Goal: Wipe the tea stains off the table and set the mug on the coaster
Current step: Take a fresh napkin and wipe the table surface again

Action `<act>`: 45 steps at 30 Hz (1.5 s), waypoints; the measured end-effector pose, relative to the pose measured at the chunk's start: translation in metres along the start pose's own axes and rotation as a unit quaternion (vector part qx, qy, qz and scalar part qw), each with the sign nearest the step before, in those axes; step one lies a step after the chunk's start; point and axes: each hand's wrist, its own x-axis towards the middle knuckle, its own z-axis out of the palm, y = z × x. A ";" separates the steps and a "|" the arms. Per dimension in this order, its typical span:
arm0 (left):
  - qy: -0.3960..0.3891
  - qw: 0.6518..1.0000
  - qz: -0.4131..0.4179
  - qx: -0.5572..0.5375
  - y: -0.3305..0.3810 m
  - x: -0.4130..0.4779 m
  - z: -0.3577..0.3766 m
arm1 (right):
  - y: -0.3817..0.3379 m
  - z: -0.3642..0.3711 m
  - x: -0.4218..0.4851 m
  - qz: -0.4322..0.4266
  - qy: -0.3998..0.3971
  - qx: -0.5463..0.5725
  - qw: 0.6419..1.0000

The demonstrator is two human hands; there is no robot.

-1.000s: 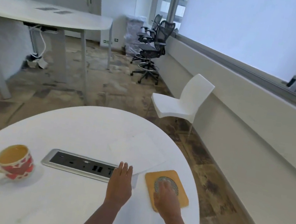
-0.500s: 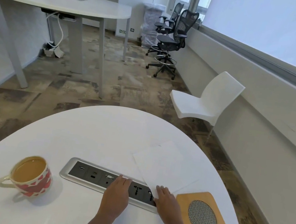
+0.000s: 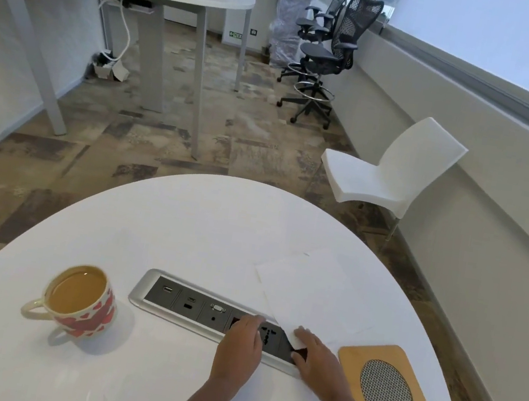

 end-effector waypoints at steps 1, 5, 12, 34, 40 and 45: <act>-0.005 1.000 -0.005 -0.002 -0.001 -0.002 0.000 | 0.002 -0.001 0.000 0.000 0.013 -0.003 1.000; -0.017 1.000 -0.013 -0.002 -0.006 -0.008 -0.001 | 0.004 0.002 0.002 0.010 0.056 -0.069 0.996; -0.015 0.999 -0.008 -0.038 -0.007 -0.009 -0.015 | -0.026 -0.020 -0.009 -0.053 0.165 0.070 0.982; -0.145 0.916 -0.049 -0.370 0.025 -0.068 -0.103 | -0.045 -0.127 -0.100 0.011 0.059 0.723 0.688; -0.286 0.869 -0.100 -0.392 0.046 -0.108 -0.074 | -0.042 -0.121 -0.133 0.012 -0.046 0.730 0.681; -0.336 0.823 -0.164 -0.428 0.054 -0.141 -0.042 | -0.032 -0.110 -0.148 0.030 -0.072 0.734 0.674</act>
